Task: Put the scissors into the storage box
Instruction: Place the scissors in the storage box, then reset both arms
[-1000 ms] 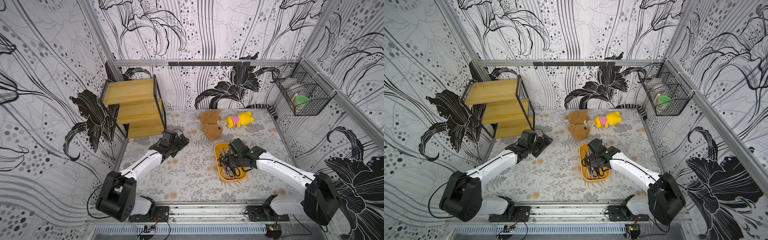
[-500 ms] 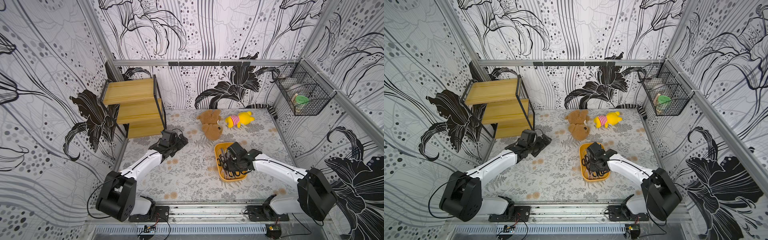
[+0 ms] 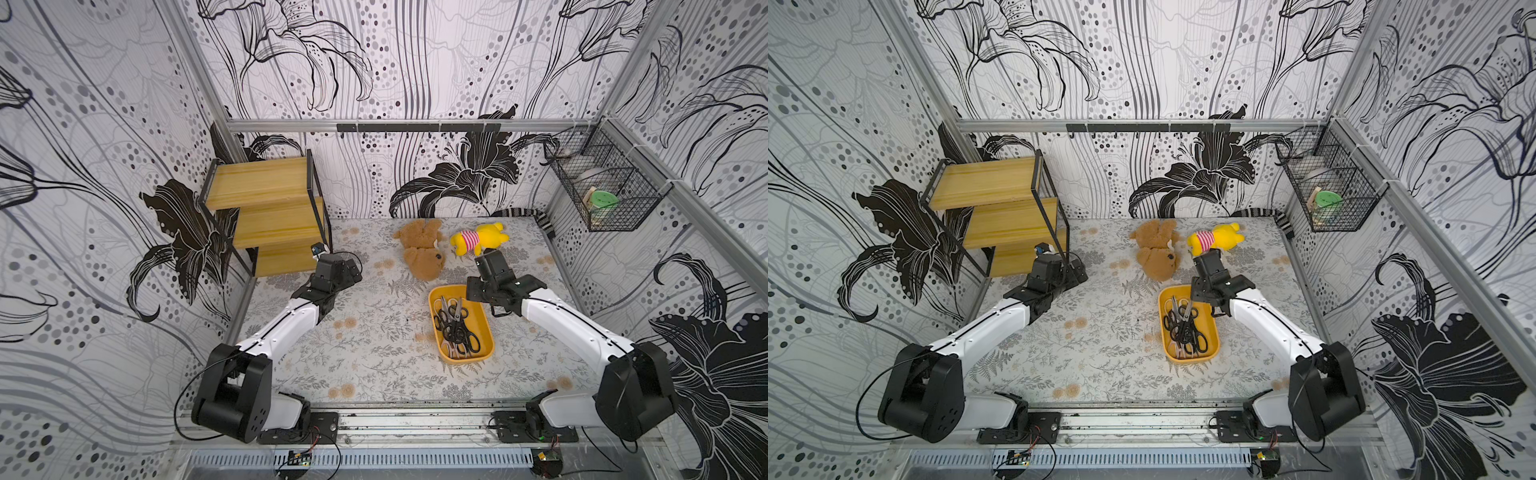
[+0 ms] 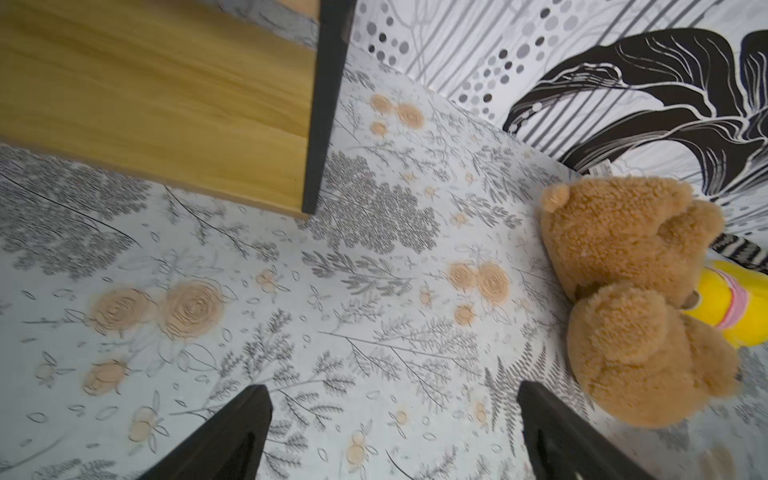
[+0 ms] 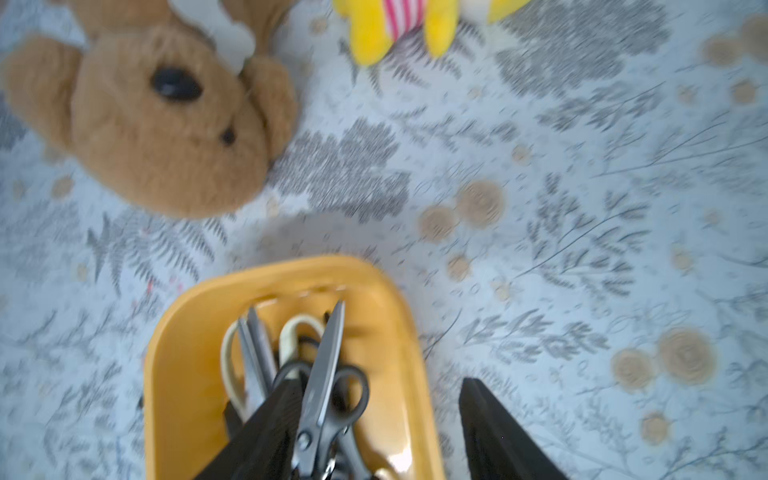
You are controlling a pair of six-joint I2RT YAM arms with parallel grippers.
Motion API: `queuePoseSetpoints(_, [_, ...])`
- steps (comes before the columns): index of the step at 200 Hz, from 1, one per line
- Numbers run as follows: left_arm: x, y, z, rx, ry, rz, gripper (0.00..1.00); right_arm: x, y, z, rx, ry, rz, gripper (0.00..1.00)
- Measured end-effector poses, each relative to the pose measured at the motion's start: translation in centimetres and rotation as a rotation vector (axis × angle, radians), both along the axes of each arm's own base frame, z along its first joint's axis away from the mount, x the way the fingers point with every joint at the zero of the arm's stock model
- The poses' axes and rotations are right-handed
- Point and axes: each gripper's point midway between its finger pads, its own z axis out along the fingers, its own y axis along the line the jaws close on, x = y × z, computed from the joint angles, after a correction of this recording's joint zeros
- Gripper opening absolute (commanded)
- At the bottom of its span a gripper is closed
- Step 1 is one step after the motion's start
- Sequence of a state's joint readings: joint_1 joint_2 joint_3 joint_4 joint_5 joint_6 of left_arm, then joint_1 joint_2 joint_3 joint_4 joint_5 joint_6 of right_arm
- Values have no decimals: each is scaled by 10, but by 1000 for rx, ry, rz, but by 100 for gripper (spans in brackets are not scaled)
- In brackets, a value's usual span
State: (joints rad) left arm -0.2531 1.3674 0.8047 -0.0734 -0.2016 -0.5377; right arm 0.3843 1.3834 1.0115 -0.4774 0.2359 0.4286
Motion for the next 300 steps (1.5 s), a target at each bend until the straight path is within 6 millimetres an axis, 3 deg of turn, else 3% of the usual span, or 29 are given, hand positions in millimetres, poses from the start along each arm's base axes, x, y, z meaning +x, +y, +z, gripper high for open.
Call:
queuePoseSetpoints(28, [-4,38,-9,119,-77,68,97,26,-51,-9,-9,-63,-89,66])
queuePoseSetpoints(52, [-6,67,-17,211,-120,124,97,28,-88,-39,-64,-79,-126,66])
queuePoseSetpoints(82, [3,85,-27,296,-164,127,97,30,-113,-84,-127,-36,-117,65])
queuePoseSetpoints(107, [9,83,-36,326,-187,81,98,32,-114,-101,-163,-77,-72,65])
queuePoseSetpoints(140, [7,77,-33,325,-253,30,98,26,-112,-87,-197,-264,-16,64])
queuePoseSetpoints(195, [-29,78,-31,325,-387,31,98,29,-100,-47,-218,-544,72,62])
queuePoseSetpoints(229, [-33,79,-21,323,-445,48,98,19,-103,-43,-201,-633,73,65])
queuePoseSetpoints(245, [-32,79,-14,321,-476,54,98,14,-102,-49,-193,-627,80,72])
queuePoseSetpoints(251, [-32,79,-12,320,-483,56,98,14,-101,-49,-190,-629,86,99])
queuePoseSetpoints(257, [-32,79,-11,320,-489,57,98,15,-101,-48,-185,-637,88,95])
queuePoseSetpoints(300, [-31,80,-6,319,-506,64,98,17,-100,-37,-181,-680,90,95])
